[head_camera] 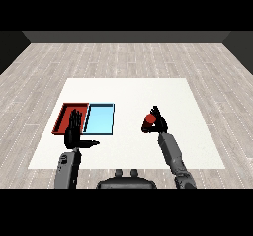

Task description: Pick the red can and put it in the red box

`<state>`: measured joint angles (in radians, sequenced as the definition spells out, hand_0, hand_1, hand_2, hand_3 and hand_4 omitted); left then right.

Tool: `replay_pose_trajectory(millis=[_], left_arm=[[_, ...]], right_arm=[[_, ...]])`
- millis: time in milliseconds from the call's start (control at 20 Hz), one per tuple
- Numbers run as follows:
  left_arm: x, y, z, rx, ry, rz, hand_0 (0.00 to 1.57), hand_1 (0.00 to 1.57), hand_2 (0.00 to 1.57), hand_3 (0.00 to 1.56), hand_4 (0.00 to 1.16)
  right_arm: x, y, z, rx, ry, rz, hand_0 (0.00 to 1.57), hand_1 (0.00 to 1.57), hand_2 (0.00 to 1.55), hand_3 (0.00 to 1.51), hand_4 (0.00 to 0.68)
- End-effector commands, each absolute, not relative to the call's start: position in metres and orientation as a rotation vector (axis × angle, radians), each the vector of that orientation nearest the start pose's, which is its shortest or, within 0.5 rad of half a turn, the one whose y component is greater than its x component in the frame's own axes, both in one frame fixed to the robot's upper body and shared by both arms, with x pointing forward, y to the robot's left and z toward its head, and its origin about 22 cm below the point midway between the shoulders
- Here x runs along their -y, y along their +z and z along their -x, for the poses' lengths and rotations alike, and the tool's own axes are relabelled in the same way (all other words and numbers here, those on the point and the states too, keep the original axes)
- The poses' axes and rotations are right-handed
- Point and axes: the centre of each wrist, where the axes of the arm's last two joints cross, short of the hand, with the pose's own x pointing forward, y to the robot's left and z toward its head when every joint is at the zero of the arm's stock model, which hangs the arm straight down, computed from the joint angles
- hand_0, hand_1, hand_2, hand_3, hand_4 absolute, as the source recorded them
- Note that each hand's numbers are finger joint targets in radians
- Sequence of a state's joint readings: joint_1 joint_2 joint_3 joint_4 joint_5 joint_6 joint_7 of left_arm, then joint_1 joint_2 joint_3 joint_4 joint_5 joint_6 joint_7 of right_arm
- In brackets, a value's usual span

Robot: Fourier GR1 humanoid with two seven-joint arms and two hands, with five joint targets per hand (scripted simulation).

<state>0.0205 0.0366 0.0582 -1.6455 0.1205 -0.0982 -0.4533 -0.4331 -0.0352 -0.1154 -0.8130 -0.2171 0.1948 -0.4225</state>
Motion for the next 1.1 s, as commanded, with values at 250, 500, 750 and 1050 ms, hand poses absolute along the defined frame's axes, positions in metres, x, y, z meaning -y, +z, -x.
replay_pose_trajectory(millis=[250, 500, 750, 1050], left_arm=[[-0.262, 0.012, -0.228, 2.088, 0.071, 0.082, 0.0, 0.0, 0.0, 0.0, 0.0], [-0.259, 0.006, -0.241, 2.083, 0.091, 0.074, 0.0, 0.0, 0.0, 0.0, 0.0], [-0.247, 0.007, -0.258, 2.089, 0.067, 0.114, 0.0, 0.0, 0.0, 0.0, 0.0], [-0.263, 0.014, -0.242, 2.089, 0.077, 0.118, 0.0, 0.0, 0.0, 0.0, 0.0]], right_arm=[[0.202, -0.061, -0.325, 1.61, -0.087, -0.341, 0.0, 0.0, 0.0, 0.0, 0.0], [0.206, -0.068, -0.34, 1.618, -0.074, -0.342, 0.0, 0.0, 0.0, 0.0, 0.0], [0.185, -0.066, -0.332, 1.588, -0.056, -0.345, 0.0, 0.0, 0.0, 0.0, 0.0], [0.188, -0.065, -0.352, 1.543, -0.061, -0.301, 0.0, 0.0, 0.0, 0.0, 0.0]])
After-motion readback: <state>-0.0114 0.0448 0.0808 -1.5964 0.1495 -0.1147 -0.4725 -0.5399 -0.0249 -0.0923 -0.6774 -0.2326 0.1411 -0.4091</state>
